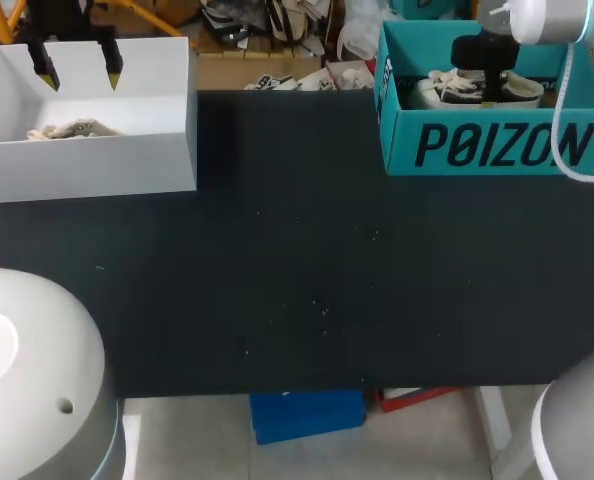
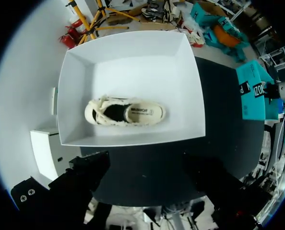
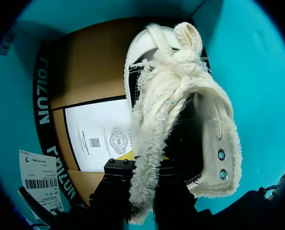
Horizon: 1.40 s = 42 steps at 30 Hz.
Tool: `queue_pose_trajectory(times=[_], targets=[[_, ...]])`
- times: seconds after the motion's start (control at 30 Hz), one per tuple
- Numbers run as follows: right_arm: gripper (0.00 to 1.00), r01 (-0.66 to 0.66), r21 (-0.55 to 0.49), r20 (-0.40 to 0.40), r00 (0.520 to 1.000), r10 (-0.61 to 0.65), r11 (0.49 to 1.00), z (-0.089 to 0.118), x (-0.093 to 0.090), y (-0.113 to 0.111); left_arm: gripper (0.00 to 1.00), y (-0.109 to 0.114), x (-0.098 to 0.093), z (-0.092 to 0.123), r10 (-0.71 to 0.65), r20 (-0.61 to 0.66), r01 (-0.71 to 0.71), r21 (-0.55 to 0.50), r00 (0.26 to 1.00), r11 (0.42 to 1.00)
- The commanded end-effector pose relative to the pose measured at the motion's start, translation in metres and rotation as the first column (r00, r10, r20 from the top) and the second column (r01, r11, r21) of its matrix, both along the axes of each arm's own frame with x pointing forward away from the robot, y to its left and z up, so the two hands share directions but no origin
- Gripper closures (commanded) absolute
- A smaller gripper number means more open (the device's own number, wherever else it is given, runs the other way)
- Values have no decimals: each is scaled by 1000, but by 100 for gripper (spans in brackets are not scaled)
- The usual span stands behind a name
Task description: Take the shoe out of the shoebox, open the shoe tongue, remove and reinsert the insole, then place the shoe into the shoebox
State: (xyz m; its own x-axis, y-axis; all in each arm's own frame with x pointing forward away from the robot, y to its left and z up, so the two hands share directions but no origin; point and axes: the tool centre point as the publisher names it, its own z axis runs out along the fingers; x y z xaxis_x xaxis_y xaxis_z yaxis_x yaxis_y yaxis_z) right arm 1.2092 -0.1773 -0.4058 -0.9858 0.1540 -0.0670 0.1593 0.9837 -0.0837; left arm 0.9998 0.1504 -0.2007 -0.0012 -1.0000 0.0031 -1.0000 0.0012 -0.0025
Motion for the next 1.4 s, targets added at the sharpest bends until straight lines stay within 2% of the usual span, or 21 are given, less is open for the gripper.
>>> queue_pose_trajectory(times=[0.03,0.3,0.5,1.07,1.2,1.4], targets=[[100,1,-9,-4,1000,-1,1000,7,5,2,0,0,0,1,1,-2,-1,2,1000,1000],[100,6,-25,30,1000,-5,1000,42,-8,-3,0,0,0,1,1,-2,-1,2,1000,1000],[100,23,-34,75,997,-21,999,76,-27,-7,0,0,0,1,1,-2,-1,2,1000,1000],[100,-14,-114,272,961,45,993,189,-87,-6,0,0,0,1,1,-2,-1,2,1000,1000],[100,-13,-132,329,943,56,991,222,-107,6,0,0,0,1,1,-2,-1,2,1000,1000],[100,12,-170,390,919,56,985,263,-150,44,0,0,0,1,1,-2,-1,2,1000,1000]])
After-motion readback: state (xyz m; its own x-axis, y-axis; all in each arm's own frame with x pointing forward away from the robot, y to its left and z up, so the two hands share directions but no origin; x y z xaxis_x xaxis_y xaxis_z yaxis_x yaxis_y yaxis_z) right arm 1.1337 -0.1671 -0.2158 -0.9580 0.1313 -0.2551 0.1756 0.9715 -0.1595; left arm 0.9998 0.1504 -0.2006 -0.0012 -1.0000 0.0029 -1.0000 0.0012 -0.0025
